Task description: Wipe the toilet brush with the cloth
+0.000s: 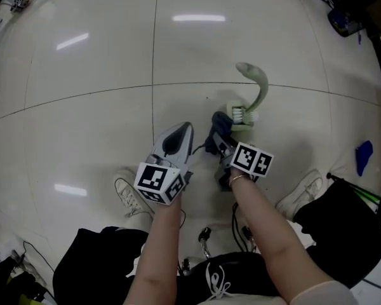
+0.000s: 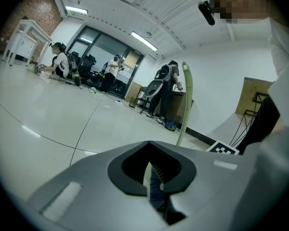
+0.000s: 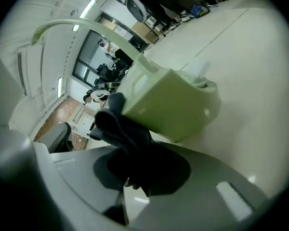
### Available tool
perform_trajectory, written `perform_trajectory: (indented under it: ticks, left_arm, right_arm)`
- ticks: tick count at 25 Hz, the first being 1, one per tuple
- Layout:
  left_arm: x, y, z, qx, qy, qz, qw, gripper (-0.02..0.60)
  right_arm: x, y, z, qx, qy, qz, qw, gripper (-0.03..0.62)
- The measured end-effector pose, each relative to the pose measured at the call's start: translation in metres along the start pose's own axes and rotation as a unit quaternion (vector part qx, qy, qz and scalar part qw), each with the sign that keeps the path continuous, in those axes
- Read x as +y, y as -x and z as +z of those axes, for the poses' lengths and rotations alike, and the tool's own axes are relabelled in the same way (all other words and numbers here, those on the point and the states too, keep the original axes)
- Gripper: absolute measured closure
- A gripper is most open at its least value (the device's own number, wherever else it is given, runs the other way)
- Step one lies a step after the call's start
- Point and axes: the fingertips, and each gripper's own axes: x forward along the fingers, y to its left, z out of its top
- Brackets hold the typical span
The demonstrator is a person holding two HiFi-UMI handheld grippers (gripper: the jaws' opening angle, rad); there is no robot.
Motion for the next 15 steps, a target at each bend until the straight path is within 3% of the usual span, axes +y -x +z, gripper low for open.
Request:
perform_trajectory:
  ticks: [5, 9, 12, 15]
  left_arm:
    - [0.013, -0.002, -0.008, 0.006, 0.011, 0.008, 0.9999, 0.575]
    - [0.024, -0.001, -0.004, 0.000, 0.019, 0.023, 0.9995, 0.575]
    - [0.031, 0.000, 0.009, -0.011, 0.017, 0.030, 0.9994, 0.575]
    - [0.035, -0.002, 0.020, -0.021, 0.018, 0.029, 0.9992, 0.575]
  right_arm:
    - [-0.022, -0.005, -0.014, 0.019, -0.016, -0.032, 0.999, 0.522]
    - [0.005, -0.008, -0.018, 0.033, 0.040, -0.027, 0.998, 0.522]
    - [0.044, -0.014, 0.009, -0.018, 0.089, -0.010, 0.996, 0.522]
    - [0.069, -0.020, 0.037, -0.065, 0.062, -0.004, 0.996, 0.522]
